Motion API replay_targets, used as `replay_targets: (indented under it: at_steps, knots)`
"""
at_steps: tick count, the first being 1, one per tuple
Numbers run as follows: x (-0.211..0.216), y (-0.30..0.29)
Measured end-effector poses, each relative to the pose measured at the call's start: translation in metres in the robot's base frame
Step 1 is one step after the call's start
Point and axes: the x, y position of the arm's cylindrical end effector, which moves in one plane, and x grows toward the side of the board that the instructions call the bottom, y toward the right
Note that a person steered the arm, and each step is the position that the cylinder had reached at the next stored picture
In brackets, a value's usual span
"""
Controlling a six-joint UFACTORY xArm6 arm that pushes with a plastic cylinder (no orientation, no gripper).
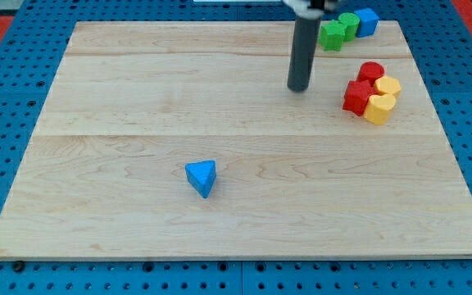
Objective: Place the blue triangle at the center of the board
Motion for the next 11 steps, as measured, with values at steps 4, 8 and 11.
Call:
replay_targets:
  at_steps: [4,8,11]
  knots:
    - [0.156,-0.153]
    - [0.134,-0.200]
    - [0.069,-0.152]
